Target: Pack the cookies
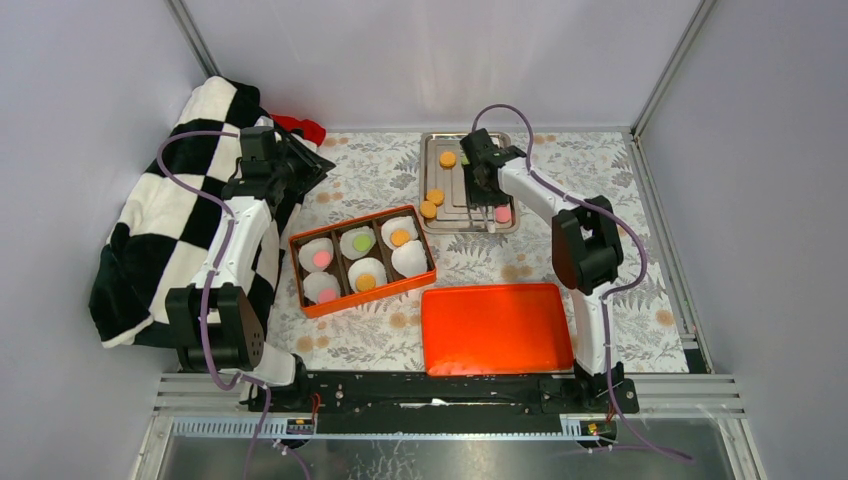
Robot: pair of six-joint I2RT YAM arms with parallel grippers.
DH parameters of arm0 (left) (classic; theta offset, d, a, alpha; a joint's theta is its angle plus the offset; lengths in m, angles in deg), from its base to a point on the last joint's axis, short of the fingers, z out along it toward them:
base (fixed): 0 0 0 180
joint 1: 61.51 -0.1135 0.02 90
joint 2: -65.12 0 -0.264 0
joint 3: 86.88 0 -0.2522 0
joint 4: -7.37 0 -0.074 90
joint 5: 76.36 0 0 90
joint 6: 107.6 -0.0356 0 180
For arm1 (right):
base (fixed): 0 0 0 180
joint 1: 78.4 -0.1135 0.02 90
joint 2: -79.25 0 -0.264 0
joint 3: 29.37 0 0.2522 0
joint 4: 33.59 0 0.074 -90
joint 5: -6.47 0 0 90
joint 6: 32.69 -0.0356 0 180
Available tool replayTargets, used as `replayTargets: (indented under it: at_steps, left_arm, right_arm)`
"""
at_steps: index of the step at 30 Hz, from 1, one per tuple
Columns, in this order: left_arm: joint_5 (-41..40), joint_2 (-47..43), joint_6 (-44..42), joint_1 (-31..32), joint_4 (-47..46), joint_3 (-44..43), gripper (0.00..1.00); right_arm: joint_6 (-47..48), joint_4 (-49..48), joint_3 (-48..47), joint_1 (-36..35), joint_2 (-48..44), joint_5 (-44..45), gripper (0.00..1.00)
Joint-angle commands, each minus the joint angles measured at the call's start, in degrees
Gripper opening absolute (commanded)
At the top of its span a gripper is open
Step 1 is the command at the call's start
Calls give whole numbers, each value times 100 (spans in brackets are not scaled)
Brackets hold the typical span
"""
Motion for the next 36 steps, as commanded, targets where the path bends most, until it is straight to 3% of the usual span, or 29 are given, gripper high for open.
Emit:
replayTargets:
  at_steps: [1,9,11,14,18,25,30,36]
  left_arm:
    - [99,37,-102,-48,-101,-160,42]
    - [112,63,-100,-58,-123,-129,42]
    - [131,77,-100,-56,-125,-129,42]
    - [149,77,-92,-62,-118,-129,42]
    - [131,36,-37,-57,-117,-132,41]
    - [-54,-51,-25,-102,57,-173,41]
    - [-157,-51,-29,-106,166,-138,41]
    - [-84,-102,1,-110,176,-126,41]
  right_arm:
    - [-85,-5,-535,58,178,-198,56]
    - [-201,133,-898,114,455,-301,52]
    - [-238,118,-841,115,385,-278,45]
    - [-260,62,-618,110,132,-274,24]
    - [-304,16,-219,63,-493,-411,12]
    - [-221,-72,908,-632,-1918,-474,12]
    - [-35,-94,1671,-1592,-2889,-555,12]
    - [-51,146,2141,-2276,-3339,-866,13]
